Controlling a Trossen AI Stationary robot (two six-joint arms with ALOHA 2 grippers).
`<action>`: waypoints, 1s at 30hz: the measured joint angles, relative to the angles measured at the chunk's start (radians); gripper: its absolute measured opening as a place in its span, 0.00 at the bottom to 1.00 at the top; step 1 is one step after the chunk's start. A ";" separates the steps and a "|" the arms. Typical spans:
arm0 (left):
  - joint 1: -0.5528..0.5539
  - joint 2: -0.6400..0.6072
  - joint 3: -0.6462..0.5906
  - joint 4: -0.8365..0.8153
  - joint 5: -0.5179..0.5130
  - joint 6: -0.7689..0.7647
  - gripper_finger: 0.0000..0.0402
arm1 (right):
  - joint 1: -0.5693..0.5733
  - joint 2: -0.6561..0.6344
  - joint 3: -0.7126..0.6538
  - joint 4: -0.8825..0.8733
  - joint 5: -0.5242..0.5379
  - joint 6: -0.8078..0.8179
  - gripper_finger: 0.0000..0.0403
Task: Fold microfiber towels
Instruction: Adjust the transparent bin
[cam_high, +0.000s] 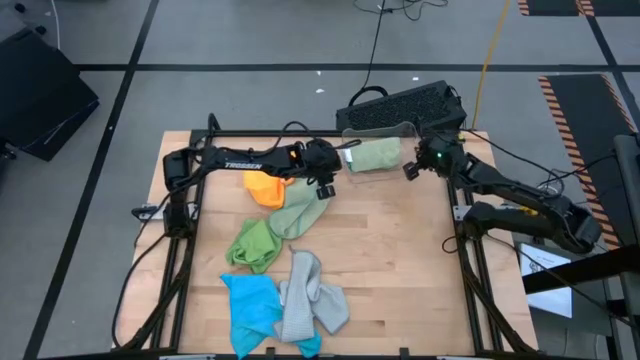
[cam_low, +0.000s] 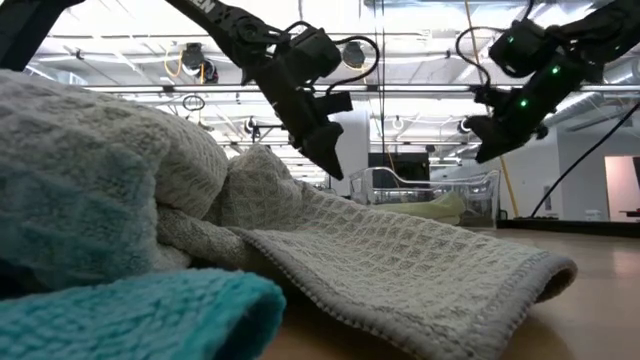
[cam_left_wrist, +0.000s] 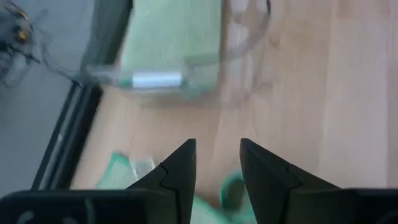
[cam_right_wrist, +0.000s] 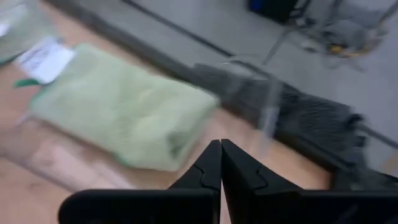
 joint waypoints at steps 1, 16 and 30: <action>0.000 -0.005 -0.001 -0.013 -0.001 -0.005 0.31 | 0.000 -0.015 0.000 -0.018 0.026 0.000 0.00; -0.002 -0.034 0.001 -0.026 0.019 -0.016 0.31 | 0.004 0.016 0.000 -0.180 0.036 0.071 0.00; -0.003 -0.171 0.001 -0.202 -0.029 -0.055 0.31 | 0.093 0.012 -0.001 -0.213 -0.023 0.132 0.00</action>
